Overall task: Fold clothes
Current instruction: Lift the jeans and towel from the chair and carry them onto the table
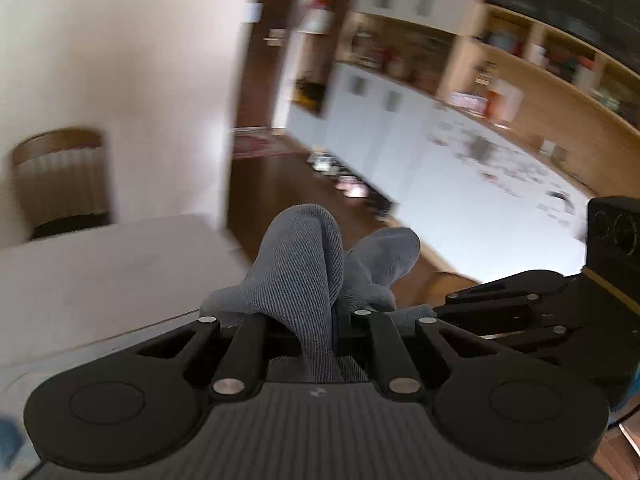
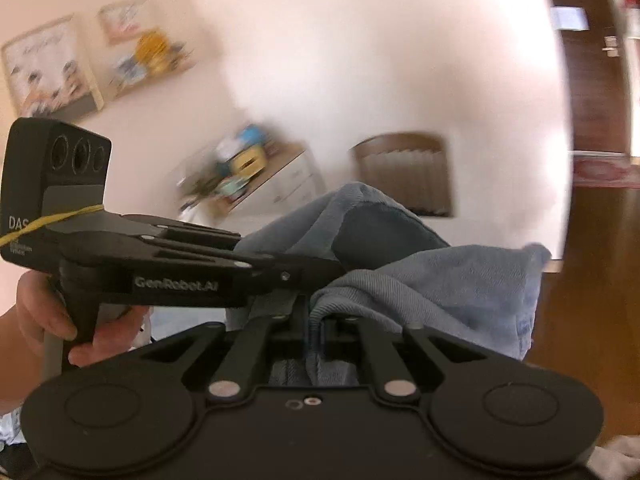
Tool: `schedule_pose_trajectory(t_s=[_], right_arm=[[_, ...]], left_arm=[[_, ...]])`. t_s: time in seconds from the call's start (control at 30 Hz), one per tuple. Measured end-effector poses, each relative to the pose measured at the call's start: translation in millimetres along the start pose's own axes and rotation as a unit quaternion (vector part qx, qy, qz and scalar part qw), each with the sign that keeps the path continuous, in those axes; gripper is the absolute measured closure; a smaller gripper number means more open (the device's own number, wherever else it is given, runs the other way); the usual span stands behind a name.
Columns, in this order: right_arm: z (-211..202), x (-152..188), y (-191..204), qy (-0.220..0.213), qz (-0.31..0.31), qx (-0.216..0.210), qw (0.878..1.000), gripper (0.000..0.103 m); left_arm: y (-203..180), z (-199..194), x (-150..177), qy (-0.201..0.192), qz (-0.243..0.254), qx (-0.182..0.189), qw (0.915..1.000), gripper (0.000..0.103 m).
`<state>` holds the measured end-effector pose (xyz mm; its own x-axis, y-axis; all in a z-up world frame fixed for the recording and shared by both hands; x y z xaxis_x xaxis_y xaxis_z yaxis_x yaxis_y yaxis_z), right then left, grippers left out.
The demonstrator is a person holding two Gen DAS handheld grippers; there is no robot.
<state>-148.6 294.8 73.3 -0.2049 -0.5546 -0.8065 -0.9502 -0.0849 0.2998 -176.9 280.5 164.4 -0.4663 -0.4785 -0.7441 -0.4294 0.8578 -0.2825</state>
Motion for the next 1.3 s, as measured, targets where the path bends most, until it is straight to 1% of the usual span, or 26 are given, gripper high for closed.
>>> schedule_pose_trajectory(t_s=[0.07,0.1,0.2,0.33,0.37,0.43,0.5,0.6,0.67,0.73,0.8,0.83,0.87,0.9,0.93,1.0,1.03,1.1,1.17,1.27,1.3], right_arm=[[37.7,-3.1,38.1,0.020,-0.008,-0.020,1.000,0.000],[52.0,-5.6,66.1,0.032,-0.012,-0.030,0.999,0.000],[104.4,-12.5,127.3,0.062,-0.021,-0.062,0.996,0.000],[181.5,-2.5,198.6,0.111,-0.052,-0.093,0.988,0.000],[192.4,0.6,218.0,0.119,-0.061,-0.098,0.986,0.000],[224.2,0.7,251.0,0.135,-0.079,-0.107,0.982,0.000],[251.1,0.0,275.8,0.148,-0.086,-0.118,0.978,0.000],[283.3,4.7,298.9,0.166,-0.093,-0.132,0.973,0.000],[294.5,12.8,302.6,0.189,-0.088,-0.130,0.969,0.000],[295.4,21.7,294.9,0.211,-0.083,-0.121,0.966,0.000],[298.0,28.9,285.3,0.226,-0.078,-0.113,0.964,0.000],[292.5,29.9,279.3,0.228,-0.076,-0.107,0.965,0.000],[286.7,30.8,273.3,0.230,-0.075,-0.102,0.965,0.000],[283.2,30.8,267.7,0.234,-0.078,-0.096,0.964,0.000],[279.7,30.8,262.2,0.239,-0.080,-0.090,0.964,0.000],[264.2,30.6,245.0,0.232,-0.103,-0.055,0.966,0.000],[255.9,30.9,235.4,0.229,-0.113,-0.041,0.966,0.000],[244.9,33.9,213.0,0.235,-0.122,-0.015,0.964,0.000],[238.8,39.5,190.8,0.244,-0.123,-0.001,0.962,0.000],[247.7,42.4,162.2,0.244,-0.131,0.018,0.961,0.000],[254.6,40.0,152.8,0.241,-0.124,0.022,0.962,0.000]], left_arm=[[49.5,-17.1,14.5,0.002,-0.028,-0.026,0.9993,0.092],[74.6,-25.1,22.6,0.004,-0.042,-0.038,0.9984,0.092],[144.5,-52.9,51.2,0.008,-0.080,-0.067,0.9945,0.093],[230.6,-85.8,88.3,0.027,-0.134,-0.098,0.9858,0.092],[252.4,-94.4,97.5,0.031,-0.144,-0.106,0.9835,0.092],[285.9,-109.5,109.4,0.032,-0.157,-0.119,0.9799,0.092],[318.2,-125.7,120.4,0.033,-0.167,-0.134,0.9762,0.092],[352.9,-143.1,138.3,0.039,-0.183,-0.148,0.9712,0.092],[367.7,-150.1,152.4,0.047,-0.189,-0.151,0.9692,0.092],[380.3,-155.0,171.8,0.058,-0.197,-0.142,0.9682,0.092],[387.8,-155.7,184.4,0.064,-0.209,-0.138,0.9659,0.088],[391.3,-157.0,188.9,0.066,-0.213,-0.137,0.9651,0.087],[394.3,-157.6,192.5,0.068,-0.218,-0.136,0.9641,0.084],[396.9,-159.1,196.0,0.071,-0.223,-0.133,0.9632,0.076],[398.8,-161.8,199.2,0.073,-0.228,-0.131,0.9620,0.071],[403.8,-167.4,204.1,0.073,-0.240,-0.136,0.9584,0.036],[406.6,-171.7,205.4,0.065,-0.248,-0.143,0.9561,0.031],[408.6,-182.6,208.9,0.057,-0.264,-0.152,0.9508,0.026],[410.0,-192.2,216.1,0.064,-0.286,-0.157,0.9430,0.025],[397.4,-201.7,228.6,0.075,-0.307,-0.174,0.9326,0.025],[391.7,-204.4,231.6,0.075,-0.316,-0.179,0.9288,0.025]])
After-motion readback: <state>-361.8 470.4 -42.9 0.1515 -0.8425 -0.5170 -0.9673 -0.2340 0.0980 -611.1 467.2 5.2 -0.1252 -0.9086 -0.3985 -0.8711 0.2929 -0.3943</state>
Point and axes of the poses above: each gripper's, at about its wrist camera, not at the fingertips, and z roughly the way its jaws point, y to its left, x to its underside, the point moved 6 cm from there along z, roughly the way its jaws point, and after that the axes turned 4 degrees about -z, right-handed, at the moved point
